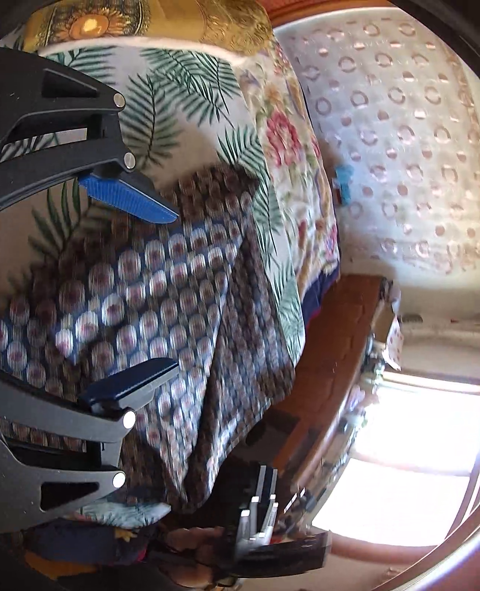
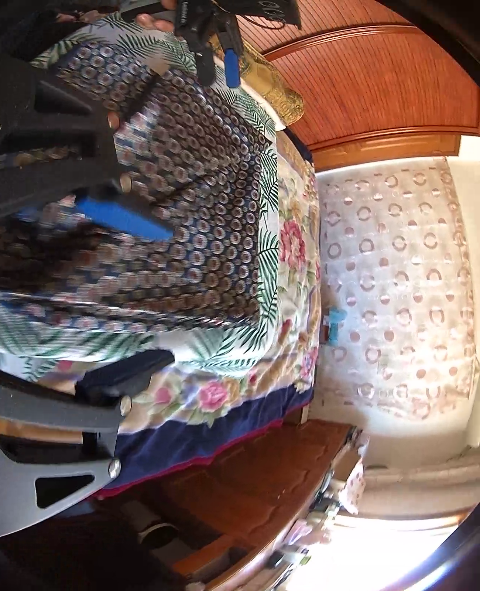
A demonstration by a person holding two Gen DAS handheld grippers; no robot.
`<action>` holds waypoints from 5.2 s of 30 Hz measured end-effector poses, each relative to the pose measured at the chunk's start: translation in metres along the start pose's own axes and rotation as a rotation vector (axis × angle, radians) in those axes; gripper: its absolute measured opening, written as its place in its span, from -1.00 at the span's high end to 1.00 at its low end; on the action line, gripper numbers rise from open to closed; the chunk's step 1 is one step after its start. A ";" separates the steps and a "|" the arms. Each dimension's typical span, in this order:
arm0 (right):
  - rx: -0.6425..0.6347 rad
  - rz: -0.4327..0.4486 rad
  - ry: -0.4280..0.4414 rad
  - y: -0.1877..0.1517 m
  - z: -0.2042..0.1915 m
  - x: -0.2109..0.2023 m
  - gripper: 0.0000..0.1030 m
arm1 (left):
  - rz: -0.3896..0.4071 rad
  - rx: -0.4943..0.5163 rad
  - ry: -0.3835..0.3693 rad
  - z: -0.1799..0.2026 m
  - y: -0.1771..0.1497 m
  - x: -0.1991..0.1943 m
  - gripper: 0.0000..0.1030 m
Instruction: Fold small clothes
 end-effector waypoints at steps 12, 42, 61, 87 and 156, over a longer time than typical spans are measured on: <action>0.026 -0.199 0.007 0.039 0.035 0.133 0.41 | -0.028 -0.022 0.074 -0.060 -0.023 0.024 -0.48; -0.117 -0.078 0.051 0.061 -0.071 0.082 0.12 | 0.056 0.006 0.090 -0.063 -0.021 -0.028 -0.48; -0.336 -0.206 0.348 -0.035 -0.259 0.087 0.05 | 0.093 -0.022 0.134 -0.081 -0.029 -0.056 -0.48; -0.201 -0.056 0.295 0.024 -0.178 0.079 0.93 | 0.066 -0.019 0.123 -0.069 -0.037 -0.045 -0.48; 0.047 -0.218 -0.075 -0.049 0.007 0.011 0.74 | 0.031 0.042 -0.001 0.011 -0.043 -0.026 -0.48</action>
Point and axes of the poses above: each gripper's, at about its wrist camera, not at the fingertips, and x roughly the way its jaws point, z to its right, y to its top, the point moved 5 cm from there along x, roughly the way its jaws point, and after that the axes turned 9 degrees about z, right-handed, at the moved point
